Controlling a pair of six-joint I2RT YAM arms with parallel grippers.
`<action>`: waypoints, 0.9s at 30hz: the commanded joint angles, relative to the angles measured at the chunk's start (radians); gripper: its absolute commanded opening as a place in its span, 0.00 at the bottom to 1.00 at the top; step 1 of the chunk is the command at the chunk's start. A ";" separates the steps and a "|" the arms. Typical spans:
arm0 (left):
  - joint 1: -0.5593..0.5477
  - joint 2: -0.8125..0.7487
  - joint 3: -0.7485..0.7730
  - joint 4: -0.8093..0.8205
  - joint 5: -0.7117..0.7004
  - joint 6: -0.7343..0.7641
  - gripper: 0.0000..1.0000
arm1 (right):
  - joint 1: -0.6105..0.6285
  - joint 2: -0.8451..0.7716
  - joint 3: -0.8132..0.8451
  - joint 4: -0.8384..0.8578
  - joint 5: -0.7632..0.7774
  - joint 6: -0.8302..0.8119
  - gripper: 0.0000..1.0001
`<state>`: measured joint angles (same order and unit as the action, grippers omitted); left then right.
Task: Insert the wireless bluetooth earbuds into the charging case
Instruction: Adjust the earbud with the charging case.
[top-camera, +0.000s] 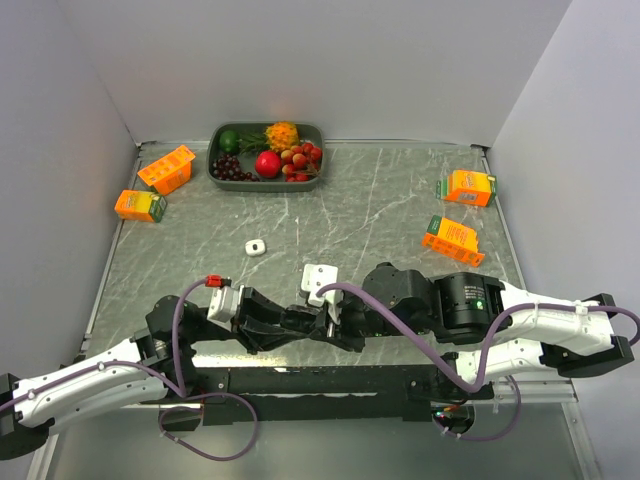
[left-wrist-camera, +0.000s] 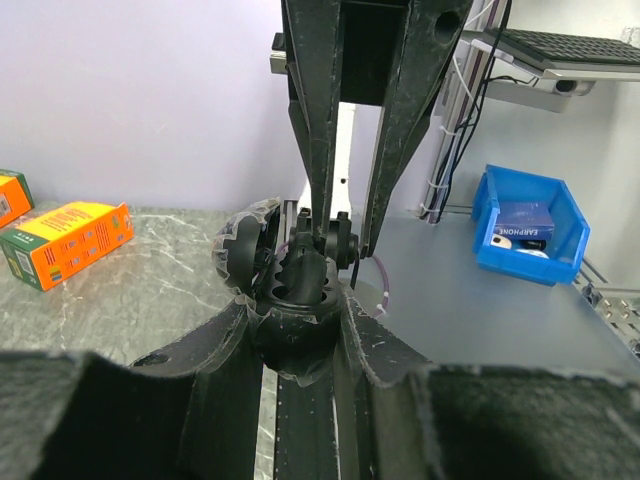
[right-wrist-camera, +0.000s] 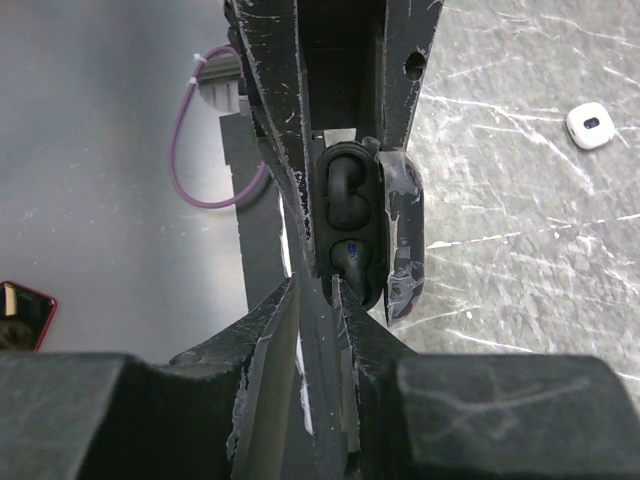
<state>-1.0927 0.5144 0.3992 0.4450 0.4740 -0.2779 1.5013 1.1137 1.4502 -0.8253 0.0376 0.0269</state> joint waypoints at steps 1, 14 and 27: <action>-0.001 -0.002 0.044 0.055 0.020 -0.010 0.01 | 0.000 -0.003 0.010 0.003 0.057 0.005 0.29; -0.003 -0.014 0.038 0.060 0.022 -0.012 0.01 | -0.018 -0.006 -0.002 0.023 0.050 0.013 0.15; -0.003 -0.010 0.038 0.044 0.006 -0.015 0.01 | -0.019 -0.014 0.004 0.026 0.045 0.016 0.00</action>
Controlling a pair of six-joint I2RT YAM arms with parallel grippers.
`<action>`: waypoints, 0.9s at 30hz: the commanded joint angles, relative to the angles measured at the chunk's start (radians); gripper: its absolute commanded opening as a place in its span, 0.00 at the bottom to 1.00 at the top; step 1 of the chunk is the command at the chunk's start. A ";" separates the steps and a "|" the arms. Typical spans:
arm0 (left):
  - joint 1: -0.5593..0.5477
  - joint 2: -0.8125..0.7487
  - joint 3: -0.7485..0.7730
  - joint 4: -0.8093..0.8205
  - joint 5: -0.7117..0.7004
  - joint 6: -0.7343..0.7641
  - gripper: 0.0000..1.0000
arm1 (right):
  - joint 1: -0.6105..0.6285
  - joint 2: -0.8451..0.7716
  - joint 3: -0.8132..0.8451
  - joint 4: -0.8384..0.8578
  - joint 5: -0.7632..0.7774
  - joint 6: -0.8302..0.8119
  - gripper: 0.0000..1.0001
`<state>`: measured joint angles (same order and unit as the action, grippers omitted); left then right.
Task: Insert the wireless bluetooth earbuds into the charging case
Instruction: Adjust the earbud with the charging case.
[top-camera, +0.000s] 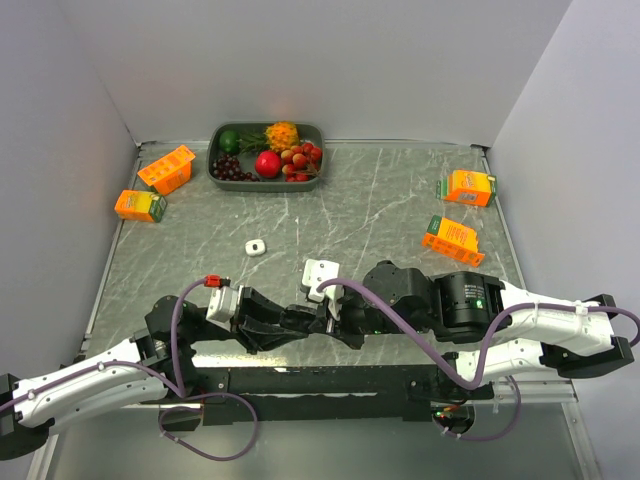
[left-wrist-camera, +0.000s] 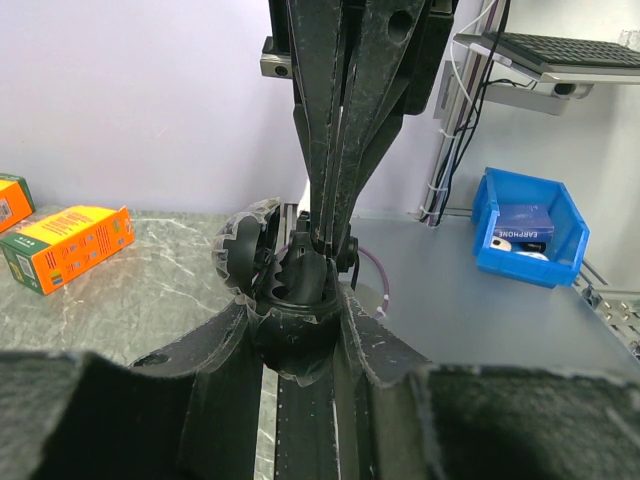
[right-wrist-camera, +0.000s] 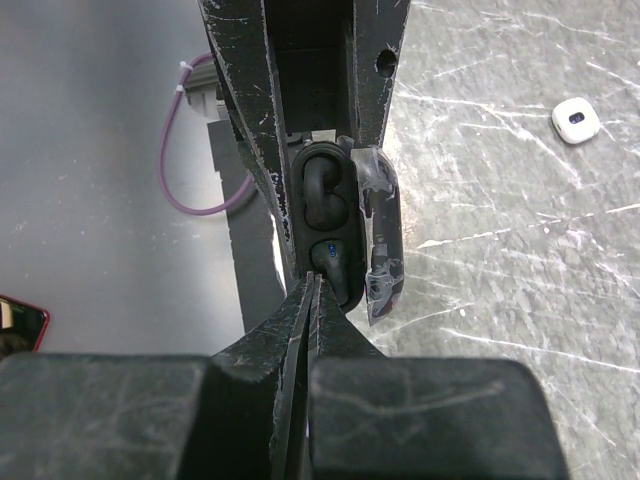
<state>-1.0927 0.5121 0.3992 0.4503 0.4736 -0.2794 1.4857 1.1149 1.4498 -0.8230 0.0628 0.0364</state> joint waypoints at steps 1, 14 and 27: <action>-0.001 -0.009 0.039 0.033 0.003 -0.011 0.01 | -0.004 -0.020 0.004 0.028 0.022 0.007 0.00; -0.001 0.000 0.040 0.007 -0.021 -0.017 0.01 | -0.004 -0.058 -0.006 0.059 0.063 0.002 0.00; -0.003 0.008 0.056 0.002 -0.007 -0.003 0.01 | -0.004 -0.043 -0.006 0.050 -0.015 0.008 0.29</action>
<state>-1.0927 0.5152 0.4004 0.4236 0.4652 -0.2840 1.4849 1.0649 1.4357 -0.7715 0.0551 0.0368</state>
